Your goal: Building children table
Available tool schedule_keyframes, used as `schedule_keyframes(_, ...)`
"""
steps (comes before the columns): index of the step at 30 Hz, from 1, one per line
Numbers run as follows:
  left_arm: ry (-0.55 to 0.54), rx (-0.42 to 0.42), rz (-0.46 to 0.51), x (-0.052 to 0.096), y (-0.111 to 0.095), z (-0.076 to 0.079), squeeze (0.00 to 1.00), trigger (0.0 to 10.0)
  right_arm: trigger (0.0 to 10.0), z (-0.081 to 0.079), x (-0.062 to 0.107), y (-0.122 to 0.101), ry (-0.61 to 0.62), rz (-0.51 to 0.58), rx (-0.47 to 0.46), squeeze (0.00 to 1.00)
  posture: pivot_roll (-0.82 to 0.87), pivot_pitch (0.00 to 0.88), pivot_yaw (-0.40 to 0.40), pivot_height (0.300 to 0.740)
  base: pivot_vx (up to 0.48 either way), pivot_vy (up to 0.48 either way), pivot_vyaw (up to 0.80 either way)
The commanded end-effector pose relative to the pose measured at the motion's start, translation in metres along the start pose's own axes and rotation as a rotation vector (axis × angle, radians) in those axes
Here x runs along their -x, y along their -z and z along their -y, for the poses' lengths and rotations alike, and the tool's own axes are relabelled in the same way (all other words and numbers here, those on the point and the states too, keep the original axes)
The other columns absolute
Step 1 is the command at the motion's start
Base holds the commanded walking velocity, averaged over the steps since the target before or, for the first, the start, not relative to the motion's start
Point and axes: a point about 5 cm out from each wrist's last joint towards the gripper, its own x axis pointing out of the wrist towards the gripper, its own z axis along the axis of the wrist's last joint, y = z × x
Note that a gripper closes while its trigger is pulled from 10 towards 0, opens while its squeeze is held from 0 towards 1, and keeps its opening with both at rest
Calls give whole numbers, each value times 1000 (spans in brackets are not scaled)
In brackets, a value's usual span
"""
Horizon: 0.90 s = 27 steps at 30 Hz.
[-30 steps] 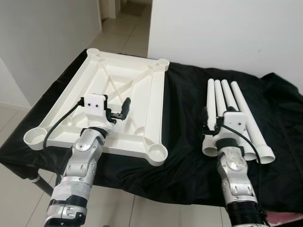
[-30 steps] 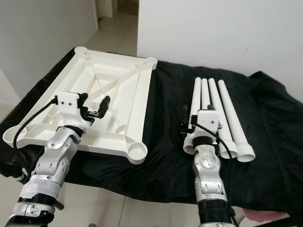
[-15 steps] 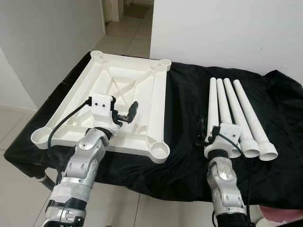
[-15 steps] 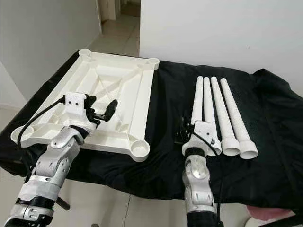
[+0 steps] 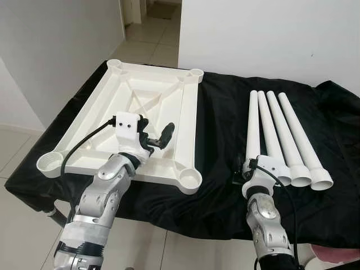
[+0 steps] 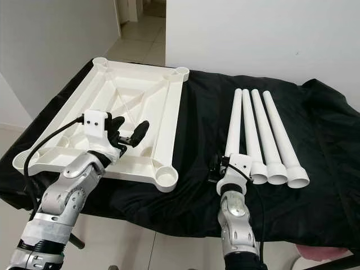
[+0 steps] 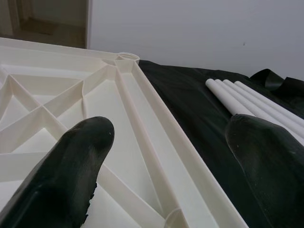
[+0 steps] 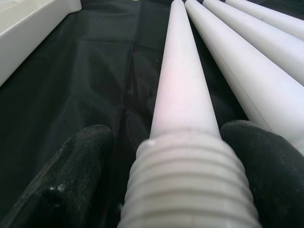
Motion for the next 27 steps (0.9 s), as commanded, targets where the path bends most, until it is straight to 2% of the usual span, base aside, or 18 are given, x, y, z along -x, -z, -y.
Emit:
schedule_keyframes(1, 149, 3, -10, 2, 0, 9, 0, 10000, 10000, 4, -1, 4, 7, -26, 0, 0, 4, 2, -20, 740, 0, 0, 0)
schedule_keyframes(8, 135, 2, -12, 4, -3, 9, 0, 10000, 10000, -2, -7, 6, -29, -49, -2, 0, 11, 1, -24, 740, 0, 0, 0)
schedule_keyframes(9, 133, 3, -11, 4, -3, 9, 0, 10000, 4039, -5, -7, 8, -44, -61, -8, 0, 12, 3, -24, 740, 0, 0, 0)
schedule_keyframes(10, 132, 2, -12, 5, -4, 9, 0, 10000, 941, -8, -7, 13, -59, -91, -28, 0, 13, 1, -25, 740, 0, 0, 0)
schedule_keyframes(12, 132, 1, -12, 5, -4, 9, 0, 10000, 941, -8, -6, 15, -62, -105, -37, 0, 13, 1, -25, 740, 0, 0, 0)
schedule_keyframes(13, 132, -3, -13, 5, -5, 9, 0, 10000, 0, -8, -4, 18, -57, -123, -44, 0, 11, 0, -23, 740, 0, 0, 0)
schedule_keyframes(21, 134, -8, -10, 4, -6, 9, 0, 10000, 0, -5, -2, 22, -46, -136, -39, 0, -1, 0, -16, 740, 0, 0, 0)
schedule_keyframes(22, 140, -4, -9, 4, -6, 10, 0, 10000, 3843, -4, -2, 21, -43, -132, -39, 0, -1, 0, -16, 740, 0, 0, 0)
schedule_keyframes(23, 140, -4, -9, 4, -6, 10, 0, 10000, 3843, -4, -2, 21, -43, -132, -39, 0, -1, 0, -16, 740, 0, 0, 0)
schedule_keyframes(24, 143, 4, -14, 3, -6, 10, 0, 10000, 10000, -3, -3, 19, -44, -115, -29, 0, -6, 0, -16, 740, 0, 0, 0)
schedule_keyframes(25, 158, 24, -19, 2, -6, 11, 0, 10000, 10000, -1, -4, 12, -45, -67, -21, 0, -10, 0, -16, 740, 0, 0, 0)
schedule_keyframes(26, 158, 24, -19, 2, -6, 11, 0, 10000, 10000, -1, -4, 12, -45, -67, -21, 0, -10, 0, -16, 740, 0, 0, 0)
schedule_keyframes(27, 182, 47, -30, 1, -5, 12, 0, 10000, 10000, -1, -5, 4, -45, -3, -16, 0, -16, 0, -15, 740, 0, 0, 0)
